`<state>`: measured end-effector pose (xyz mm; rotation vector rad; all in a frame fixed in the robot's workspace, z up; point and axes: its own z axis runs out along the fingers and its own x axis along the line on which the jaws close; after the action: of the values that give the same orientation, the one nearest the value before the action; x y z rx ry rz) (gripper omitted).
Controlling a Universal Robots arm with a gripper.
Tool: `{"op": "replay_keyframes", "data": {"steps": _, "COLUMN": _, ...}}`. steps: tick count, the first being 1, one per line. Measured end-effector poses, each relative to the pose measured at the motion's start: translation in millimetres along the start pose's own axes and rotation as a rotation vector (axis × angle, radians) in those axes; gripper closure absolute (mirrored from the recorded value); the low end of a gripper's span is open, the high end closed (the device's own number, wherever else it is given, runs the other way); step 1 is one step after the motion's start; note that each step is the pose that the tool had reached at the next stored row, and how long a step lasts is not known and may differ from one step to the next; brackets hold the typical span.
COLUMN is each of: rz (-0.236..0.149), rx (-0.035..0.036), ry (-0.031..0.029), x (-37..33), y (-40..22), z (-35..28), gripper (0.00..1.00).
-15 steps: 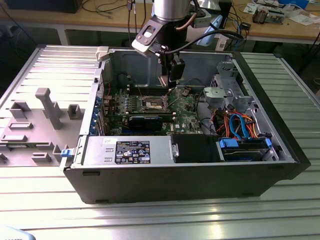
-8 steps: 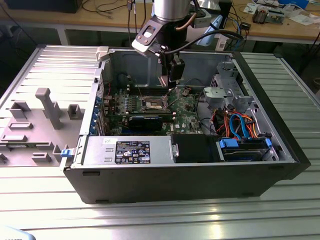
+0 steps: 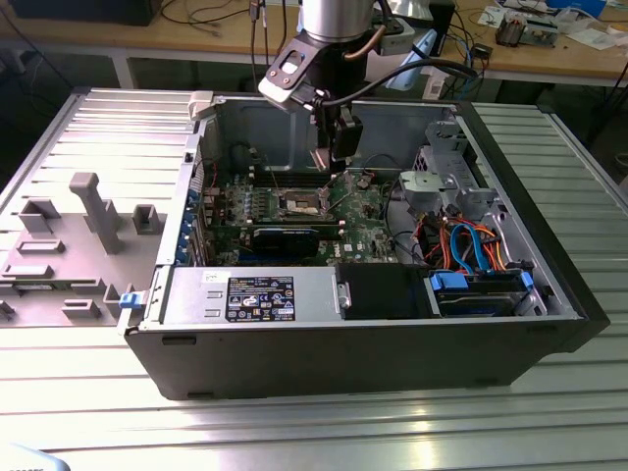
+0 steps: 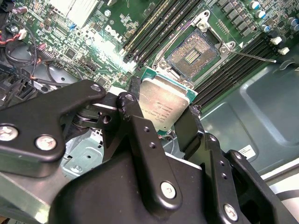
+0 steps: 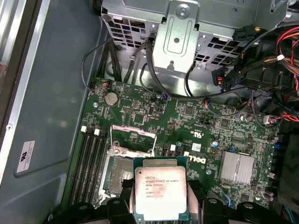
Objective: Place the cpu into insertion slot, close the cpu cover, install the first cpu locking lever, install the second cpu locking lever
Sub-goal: 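Place the cpu into insertion slot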
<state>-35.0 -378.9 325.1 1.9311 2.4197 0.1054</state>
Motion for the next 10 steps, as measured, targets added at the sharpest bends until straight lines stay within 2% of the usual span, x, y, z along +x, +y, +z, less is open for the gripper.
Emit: {"op": "replay_keyframes", "data": {"steps": 10, "rz": 0.007, "rx": 0.0000, "ry": -0.0006, "x": 0.0, "y": 0.0, "z": 0.3, "gripper": 0.46}}
